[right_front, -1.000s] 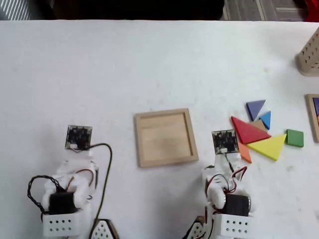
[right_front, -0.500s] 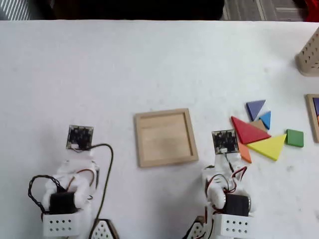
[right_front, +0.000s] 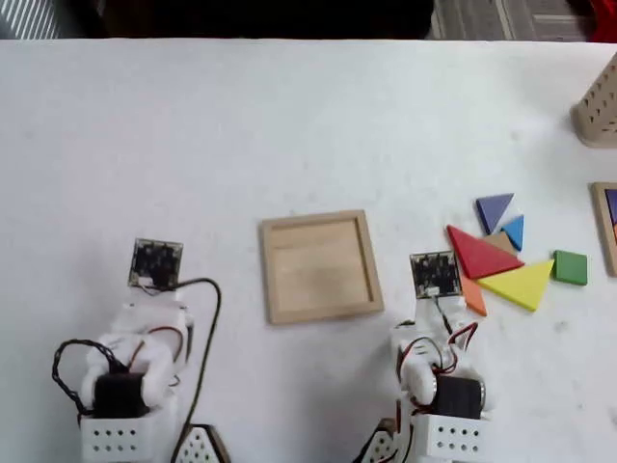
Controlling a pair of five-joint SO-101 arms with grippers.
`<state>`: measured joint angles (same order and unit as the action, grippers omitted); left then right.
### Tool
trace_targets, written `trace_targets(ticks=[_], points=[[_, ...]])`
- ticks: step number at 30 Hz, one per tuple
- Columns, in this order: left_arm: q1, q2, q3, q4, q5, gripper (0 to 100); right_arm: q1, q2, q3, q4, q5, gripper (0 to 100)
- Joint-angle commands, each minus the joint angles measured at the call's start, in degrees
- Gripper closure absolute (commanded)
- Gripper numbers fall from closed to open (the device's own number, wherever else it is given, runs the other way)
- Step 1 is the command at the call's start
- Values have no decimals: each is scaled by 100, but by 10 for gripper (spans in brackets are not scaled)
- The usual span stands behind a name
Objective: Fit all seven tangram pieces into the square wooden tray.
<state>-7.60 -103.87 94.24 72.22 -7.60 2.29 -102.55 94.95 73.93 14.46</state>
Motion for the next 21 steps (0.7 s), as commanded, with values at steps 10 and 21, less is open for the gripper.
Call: trace_targets(ticks=[10, 21], points=[[84, -22, -879, -448, -35, 779, 549, -57, -686, 119, 1248, 813], [840, 673, -1899, -527, 246, 838, 1015, -57, -440, -171, 1310, 889]])
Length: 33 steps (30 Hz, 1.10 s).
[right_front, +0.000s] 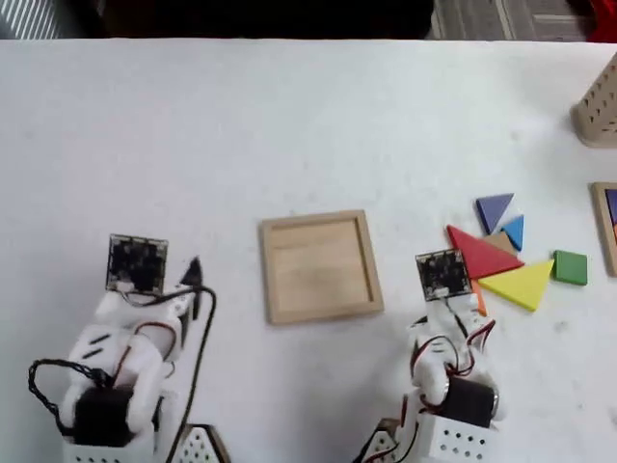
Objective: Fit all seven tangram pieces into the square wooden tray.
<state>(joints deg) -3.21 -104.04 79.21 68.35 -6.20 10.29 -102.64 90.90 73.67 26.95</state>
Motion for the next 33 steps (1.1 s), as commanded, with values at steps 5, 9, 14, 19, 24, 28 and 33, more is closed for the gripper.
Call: trace_targets(ticks=[5, 9, 14, 19, 24, 28, 33], points=[[444, 2809, -1169, -703, 651, 838, 365, -48, -35, -180, 62, 845], [444, 4233, -1477, -1143, 1090, 838, 576, -48, -44, -224, 62, 847], [409, 5218, -1125, -1802, 1108, 811, 936, -22, -62, -699, 26, 844], [435, 5393, -853, -2040, 1108, 693, 936, 4, -404, -848, 26, 843], [444, 5358, -862, -1952, 1108, 683, 945, 1051, -1600, -778, 18, 843], [444, 5358, -862, -1969, 1108, 681, 945, 2905, -2611, -769, -220, 843], [444, 5358, -862, -1987, 1125, 680, 919, 4725, -2945, -1402, -290, 833]])
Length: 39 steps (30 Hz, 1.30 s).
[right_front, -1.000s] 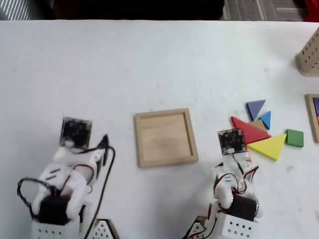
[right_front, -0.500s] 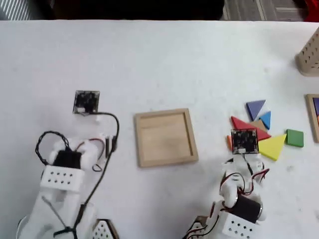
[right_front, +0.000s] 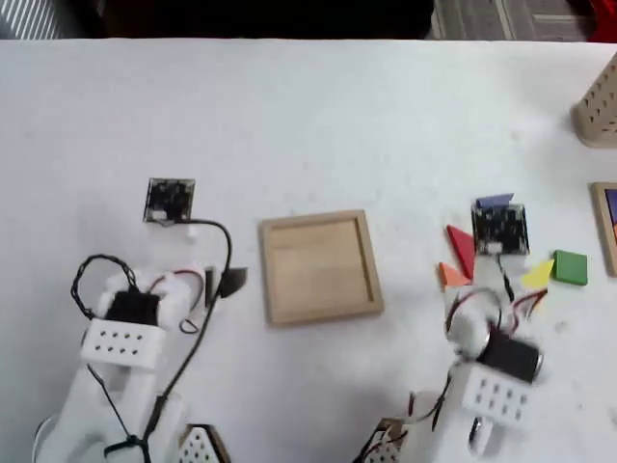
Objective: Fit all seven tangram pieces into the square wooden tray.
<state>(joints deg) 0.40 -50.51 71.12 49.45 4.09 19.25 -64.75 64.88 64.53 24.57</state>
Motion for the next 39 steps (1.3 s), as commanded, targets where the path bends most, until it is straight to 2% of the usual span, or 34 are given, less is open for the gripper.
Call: trace_targets(ticks=[1, 5, 12, 15, 24, 28, 36, 39], points=[[84, 13, -53, -105, 97, 680, 40, 1191, -343, -752, -35, 812], [84, 40, -79, -88, 97, 679, 48, 2009, -369, -1490, -18, 706], [57, 40, -88, -88, 97, 679, 48, 3459, -932, -2360, 510, 705], [57, 40, -88, -79, 97, 679, 48, 4400, -1679, -2360, 519, 705], [40, 40, -88, -105, 79, 679, 57, 6923, -3411, -2343, 1319, 721], [75, 40, -88, -114, 79, 679, 22, 7512, -3613, -2343, 1609, 767], [75, 40, -88, -114, 70, 679, 251, 8224, -3763, -2325, 2286, 769], [75, 40, -88, -114, 70, 679, 259, 8127, -3763, -1886, 2629, 769]])
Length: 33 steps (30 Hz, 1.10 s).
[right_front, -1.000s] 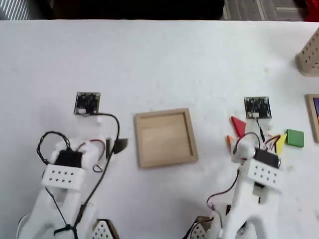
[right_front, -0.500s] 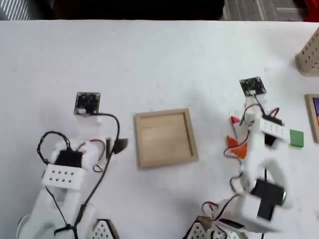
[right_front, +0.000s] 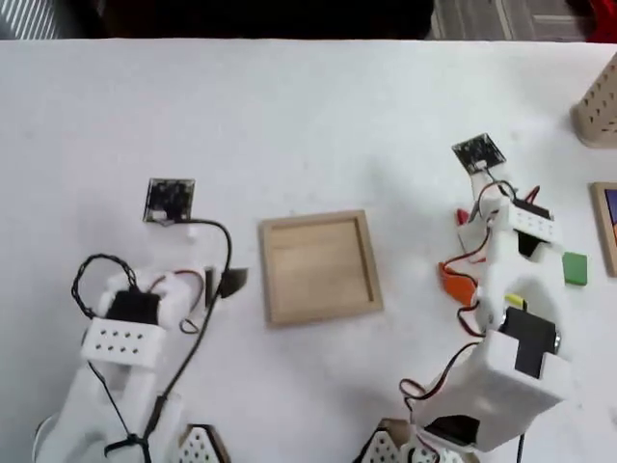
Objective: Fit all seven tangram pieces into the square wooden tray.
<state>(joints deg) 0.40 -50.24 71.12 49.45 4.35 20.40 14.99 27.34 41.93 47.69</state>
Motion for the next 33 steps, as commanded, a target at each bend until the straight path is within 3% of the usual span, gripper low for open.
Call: trace_targets(ticks=[1, 10, 16, 25, 29, 33], points=[[75, 13, -88, -114, 44, 679, 127, 84, -9, 593, 484, 769], [75, 13, -70, -114, 44, 679, 277, -215, -26, 1305, 1363, 768], [75, 13, -62, -123, 44, 679, 277, -207, -431, 1938, 1380, 768], [75, -13, -53, -123, 35, 679, 312, -611, -1284, 3688, 1626, 768], [75, -13, -53, -114, 35, 679, 453, -435, -1099, 3389, 1741, 755], [75, -13, -53, -114, 35, 679, 514, -110, -738, 2888, 1829, 654]])
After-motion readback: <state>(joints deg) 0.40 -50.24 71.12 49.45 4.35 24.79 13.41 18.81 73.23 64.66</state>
